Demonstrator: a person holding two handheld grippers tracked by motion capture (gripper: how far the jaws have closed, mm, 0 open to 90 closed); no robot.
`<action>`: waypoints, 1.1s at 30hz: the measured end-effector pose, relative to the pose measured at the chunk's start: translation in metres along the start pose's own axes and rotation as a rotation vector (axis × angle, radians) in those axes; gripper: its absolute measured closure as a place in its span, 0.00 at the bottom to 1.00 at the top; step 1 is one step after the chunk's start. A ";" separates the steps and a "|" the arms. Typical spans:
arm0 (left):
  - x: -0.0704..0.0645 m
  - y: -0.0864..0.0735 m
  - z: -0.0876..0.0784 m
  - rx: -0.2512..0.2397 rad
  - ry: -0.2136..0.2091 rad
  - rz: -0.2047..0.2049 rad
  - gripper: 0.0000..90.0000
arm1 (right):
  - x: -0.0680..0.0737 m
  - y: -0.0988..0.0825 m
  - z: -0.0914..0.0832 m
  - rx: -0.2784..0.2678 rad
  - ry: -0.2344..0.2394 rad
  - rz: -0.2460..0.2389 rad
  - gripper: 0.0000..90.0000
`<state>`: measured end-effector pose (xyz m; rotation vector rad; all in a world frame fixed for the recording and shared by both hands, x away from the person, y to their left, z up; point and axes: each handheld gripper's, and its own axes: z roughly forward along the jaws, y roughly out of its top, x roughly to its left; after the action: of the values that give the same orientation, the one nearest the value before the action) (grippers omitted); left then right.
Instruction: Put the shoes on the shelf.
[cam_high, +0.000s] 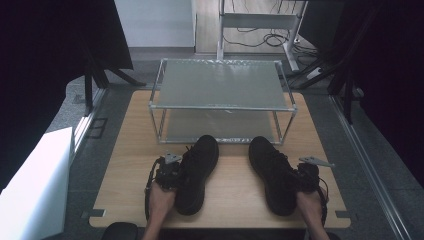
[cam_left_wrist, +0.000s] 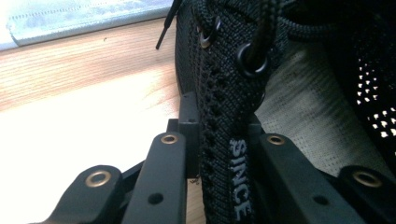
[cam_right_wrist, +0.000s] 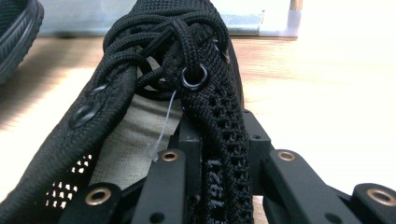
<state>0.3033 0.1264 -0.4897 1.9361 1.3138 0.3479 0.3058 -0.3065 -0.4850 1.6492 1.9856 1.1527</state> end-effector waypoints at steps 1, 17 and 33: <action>0.002 0.000 0.000 -0.003 -0.011 -0.013 0.88 | -0.001 0.000 0.000 -0.002 0.006 0.012 0.85; 0.012 0.015 -0.007 -0.075 -0.180 -0.121 0.89 | -0.006 0.006 -0.006 -0.050 0.269 0.236 0.85; 0.002 0.024 -0.037 -0.215 -0.286 -0.179 0.89 | 0.022 0.025 -0.017 -0.142 0.465 0.292 0.85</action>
<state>0.2985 0.1401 -0.4480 1.6082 1.1975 0.1121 0.3051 -0.2921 -0.4507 1.7564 1.8879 1.8846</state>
